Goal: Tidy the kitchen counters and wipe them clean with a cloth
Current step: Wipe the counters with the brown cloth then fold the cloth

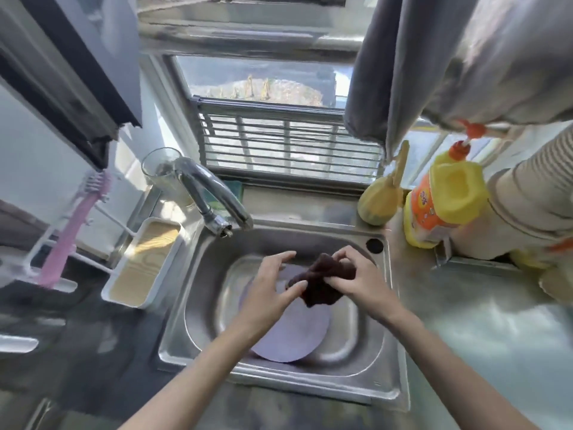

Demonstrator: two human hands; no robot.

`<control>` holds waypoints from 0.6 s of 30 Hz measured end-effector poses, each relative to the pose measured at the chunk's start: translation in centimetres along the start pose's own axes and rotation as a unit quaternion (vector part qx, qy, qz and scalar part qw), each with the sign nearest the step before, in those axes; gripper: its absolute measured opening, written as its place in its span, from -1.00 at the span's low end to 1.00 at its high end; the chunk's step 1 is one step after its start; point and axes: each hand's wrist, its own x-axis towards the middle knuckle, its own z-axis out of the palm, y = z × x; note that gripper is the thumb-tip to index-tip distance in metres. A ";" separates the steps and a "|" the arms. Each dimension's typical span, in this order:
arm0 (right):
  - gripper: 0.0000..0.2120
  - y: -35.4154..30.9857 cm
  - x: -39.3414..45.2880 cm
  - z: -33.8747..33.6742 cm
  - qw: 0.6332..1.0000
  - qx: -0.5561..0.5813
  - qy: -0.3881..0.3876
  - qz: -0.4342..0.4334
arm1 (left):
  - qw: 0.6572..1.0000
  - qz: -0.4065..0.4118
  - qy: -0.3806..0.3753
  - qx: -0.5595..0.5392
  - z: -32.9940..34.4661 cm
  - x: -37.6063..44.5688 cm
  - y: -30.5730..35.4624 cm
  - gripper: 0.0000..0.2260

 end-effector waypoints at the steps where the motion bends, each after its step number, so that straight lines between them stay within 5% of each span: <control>1: -0.81 -0.1 -1.7 -0.2 1.000 -0.029 -0.001 0.000 | 0.999 0.024 -0.022 0.012 0.6 -0.7 0.7 -0.60; 6: -0.84 0.3 -9.4 -0.6 0.992 0.003 0.126 0.018 | 0.995 0.060 -0.074 -0.015 4.5 -5.1 3.2 -0.89; 11: -0.82 2.0 -15.4 -0.1 0.952 0.131 0.266 0.076 | 0.988 0.079 -0.130 0.008 7.8 -8.0 4.7 -0.90; 14: -0.81 2.8 -18.3 -0.9 0.954 0.158 0.244 0.075 | 0.970 0.119 -0.212 0.028 7.9 -8.5 6.6 -0.72; 18: -0.61 3.9 -21.2 -2.8 0.964 0.229 0.114 0.075 | 0.956 0.128 -0.262 0.018 7.7 -8.3 9.7 -0.60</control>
